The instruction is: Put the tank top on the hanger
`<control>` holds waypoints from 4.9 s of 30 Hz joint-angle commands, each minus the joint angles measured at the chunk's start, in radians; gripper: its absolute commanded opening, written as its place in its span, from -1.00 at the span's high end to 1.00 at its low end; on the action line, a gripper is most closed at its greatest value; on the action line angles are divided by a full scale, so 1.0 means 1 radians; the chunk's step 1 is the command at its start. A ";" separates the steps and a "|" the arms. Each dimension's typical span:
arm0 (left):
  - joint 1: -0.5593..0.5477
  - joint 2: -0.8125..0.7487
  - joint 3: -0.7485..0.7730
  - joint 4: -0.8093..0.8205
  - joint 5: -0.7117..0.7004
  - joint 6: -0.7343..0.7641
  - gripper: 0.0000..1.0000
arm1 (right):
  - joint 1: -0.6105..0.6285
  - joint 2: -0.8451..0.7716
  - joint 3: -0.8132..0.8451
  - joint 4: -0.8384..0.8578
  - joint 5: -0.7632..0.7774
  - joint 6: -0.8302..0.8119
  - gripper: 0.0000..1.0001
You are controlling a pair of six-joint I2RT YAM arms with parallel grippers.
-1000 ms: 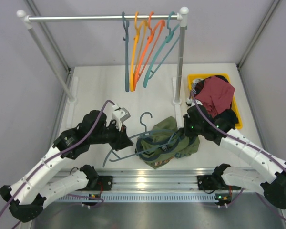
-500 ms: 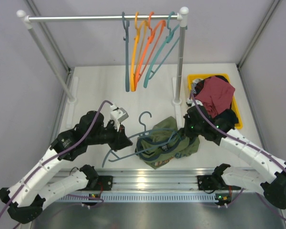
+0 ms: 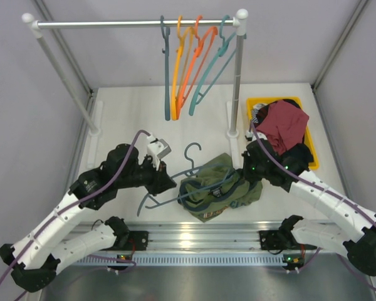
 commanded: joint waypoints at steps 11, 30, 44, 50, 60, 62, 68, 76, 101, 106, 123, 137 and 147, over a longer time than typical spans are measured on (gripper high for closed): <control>-0.150 0.056 -0.041 0.212 -0.099 0.070 1.00 | -0.002 -0.019 0.124 -0.055 -0.007 -0.027 1.00; -0.250 0.076 -0.175 0.500 -0.191 0.154 1.00 | 0.039 -0.028 0.253 -0.116 -0.006 -0.024 1.00; -0.296 0.186 -0.290 0.894 -0.173 0.119 1.00 | 0.044 -0.032 0.293 -0.110 0.000 -0.006 1.00; -0.296 0.262 -0.319 1.029 -0.188 0.103 1.00 | 0.046 -0.058 0.234 -0.079 0.019 0.022 0.98; -0.295 0.324 -0.319 1.101 -0.240 0.077 1.00 | 0.046 -0.173 0.181 -0.067 0.101 0.054 0.52; -0.295 0.332 -0.314 1.104 -0.237 0.076 1.00 | 0.046 -0.201 0.165 -0.064 0.121 0.057 0.38; -0.293 0.372 -0.278 1.064 -0.228 0.051 1.00 | 0.046 -0.359 0.093 0.020 0.131 0.008 0.13; -0.287 0.446 -0.218 1.021 -0.165 0.028 1.00 | 0.068 -0.381 0.000 0.209 -0.004 -0.078 0.10; -0.285 0.513 -0.141 0.986 -0.118 0.002 1.00 | 0.289 -0.236 -0.114 0.435 0.354 -0.132 0.59; -0.287 0.492 -0.152 0.968 -0.194 -0.025 0.89 | 0.311 -0.250 -0.132 0.452 0.431 -0.136 1.00; -0.287 0.426 -0.141 0.859 -0.443 -0.145 0.08 | 0.349 -0.293 -0.175 0.467 0.491 -0.196 1.00; -0.285 0.158 -0.250 0.629 -0.766 -0.378 0.06 | 0.355 -0.341 -0.201 0.435 0.476 -0.261 1.00; -0.285 0.254 -0.173 0.293 -0.879 -0.567 0.14 | 0.389 -0.351 -0.197 0.447 0.456 -0.270 1.00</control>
